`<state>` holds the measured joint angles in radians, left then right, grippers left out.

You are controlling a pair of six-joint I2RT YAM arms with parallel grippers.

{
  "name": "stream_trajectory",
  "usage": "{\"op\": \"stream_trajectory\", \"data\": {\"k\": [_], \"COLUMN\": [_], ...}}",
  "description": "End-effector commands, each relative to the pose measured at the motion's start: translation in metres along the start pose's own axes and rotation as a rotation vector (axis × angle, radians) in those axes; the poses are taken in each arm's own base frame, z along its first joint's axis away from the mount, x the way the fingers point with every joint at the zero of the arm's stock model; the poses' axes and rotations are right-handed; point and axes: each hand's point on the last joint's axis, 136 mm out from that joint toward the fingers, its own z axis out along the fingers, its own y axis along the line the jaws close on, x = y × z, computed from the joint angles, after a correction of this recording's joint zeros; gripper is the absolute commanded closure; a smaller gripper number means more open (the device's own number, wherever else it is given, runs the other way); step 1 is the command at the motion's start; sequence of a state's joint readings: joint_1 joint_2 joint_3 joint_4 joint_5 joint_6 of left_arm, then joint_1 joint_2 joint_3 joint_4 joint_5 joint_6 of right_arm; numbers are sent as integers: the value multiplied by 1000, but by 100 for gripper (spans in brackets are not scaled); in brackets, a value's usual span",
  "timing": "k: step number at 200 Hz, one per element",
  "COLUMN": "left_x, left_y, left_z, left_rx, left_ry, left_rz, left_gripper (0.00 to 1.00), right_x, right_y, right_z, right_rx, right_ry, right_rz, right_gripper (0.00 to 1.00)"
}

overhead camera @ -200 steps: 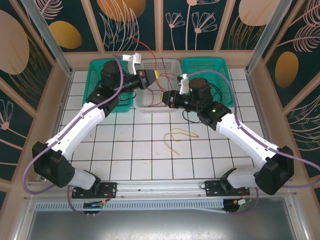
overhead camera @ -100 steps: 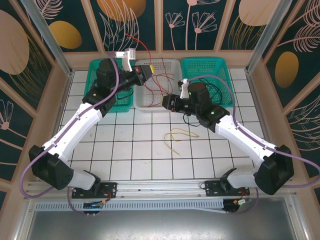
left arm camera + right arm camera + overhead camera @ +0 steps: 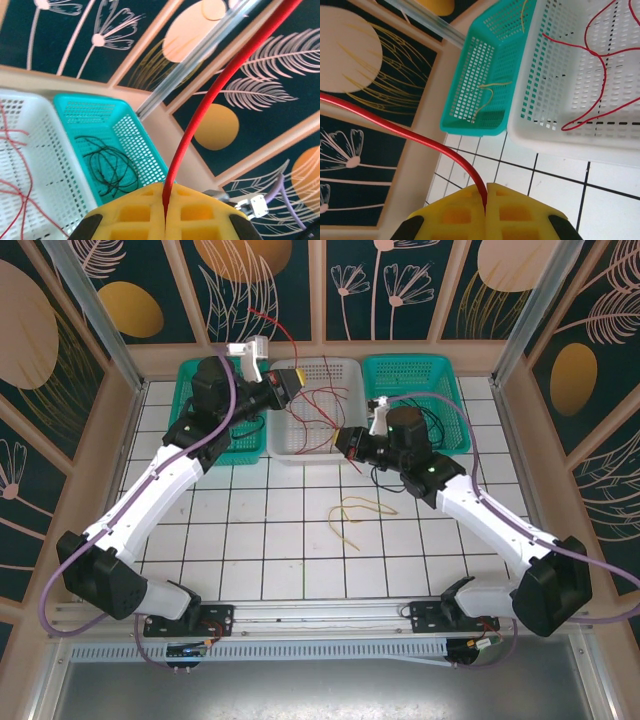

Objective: Untangle the cables

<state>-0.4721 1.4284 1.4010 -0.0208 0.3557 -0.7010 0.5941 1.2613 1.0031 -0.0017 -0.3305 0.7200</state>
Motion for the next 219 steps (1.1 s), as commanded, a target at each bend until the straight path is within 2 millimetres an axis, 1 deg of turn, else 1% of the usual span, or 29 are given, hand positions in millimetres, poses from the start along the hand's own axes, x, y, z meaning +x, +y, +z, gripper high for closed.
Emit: {"op": "stream_trajectory", "data": {"k": [1, 15, 24, 37, 47, 58, 63, 66, 72, 84, 105, 119, 121, 129, 132, 139, 145, 148, 156, 169, 178, 188, 194, 195, 201, 206, 208, 212, 219], "left_x": [-14, -11, -7, 3, 10, 13, 10, 14, 14, 7, -5, -12, -13, -12, -14, -12, -10, -10, -8, -4, -1, 0, 1, -2, 2, 3, 4, 6, 10], "left_y": [36, 58, 66, 80, 95, 110, 111, 119, 123, 124, 136, 147, 149, 160, 161, 172, 179, 182, 186, 186, 183, 176, 174, 171, 172, 171, 170, 170, 167], "left_z": [-3, -1, 3, 18, 29, 41, 45, 53, 62, 76, 101, 119, 122, 131, 133, 138, 138, 137, 134, 125, 115, 100, 88, 86, 74, 64, 60, 53, 44], "left_rx": [-134, -189, -198, -228, -273, -310, -312, -324, -325, -308, -324, -347, -351, -377, -386, -416, -432, -440, -460, -474, -472, -479, -489, -488, -508, -518, -521, -528, -532], "left_ry": [-48, -38, -14, 50, 96, 132, 139, 158, 171, 174, 166, 181, 184, 202, 200, 212, 211, 210, 210, 223, 227, 213, 199, 190, 179, 166, 163, 162, 166], "left_rz": [-73, -114, -128, -115, -96, -75, -63, -65, -61, -50, -36, -22, -21, -12, -5, -4, -6, -5, 9, 26, 33, 45, 54, 57, 62, 66, 66, 67, 66], "left_gripper": [100, 100, 100, 100, 100, 100, 100, 100, 100, 100, 100, 100, 97, 68, 57, 38, 6, 2, 1, 1, 1, 1, 1, 1, 1, 1, 1, 1, 1], "right_x": [-14, -12, -10, -7, -7, -9, -10, -10, -11, -12, -15, -19, -19, -21, -21, -23, -24, -23, -25, -25, -22, -19, -18, -17, -18, -19, -27, -32, -34], "right_y": [13, 18, 21, 30, 34, 36, 35, 34, 31, 20, -14, -28, -30, -36, -39, -44, -48, -52, -60, -75, -86, -96, -101, -102, -105, -107, -114, -119, -124], "right_z": [-11, -11, -10, -11, -13, -13, -12, -11, -9, 1, 29, 47, 50, 62, 66, 77, 87, 92, 105, 124, 137, 148, 151, 152, 153, 153, 149, 148, 147], "right_rx": [-84, -110, -132, -185, -206, -208, -199, -192, -176, -123, 11, 53, 57, 67, 73, 82, 93, 103, 124, 164, 192, 217, 230, 231, 241, 246, 259, 269, 284], "right_ry": [-55, -43, -26, -13, -14, -16, -17, -17, -16, -6, 21, 25, 26, 31, 35, 42, 51, 60, 71, 92, 117, 142, 147, 147, 141, 132, 115, 102, 93], "right_rz": [52, 49, 47, 34, 29, 22, 20, 20, 20, 12, 5, -5, -6, -13, -13, -17, -21, -22, -30, -45, -49, -51, -54, -56, -57, -60, -51, -46, -35], "right_gripper": [100, 100, 100, 100, 100, 100, 100, 100, 100, 100, 100, 100, 100, 100, 100, 100, 100, 100, 100, 100, 94, 88, 83, 82, 79, 78, 78, 78, 80]}}
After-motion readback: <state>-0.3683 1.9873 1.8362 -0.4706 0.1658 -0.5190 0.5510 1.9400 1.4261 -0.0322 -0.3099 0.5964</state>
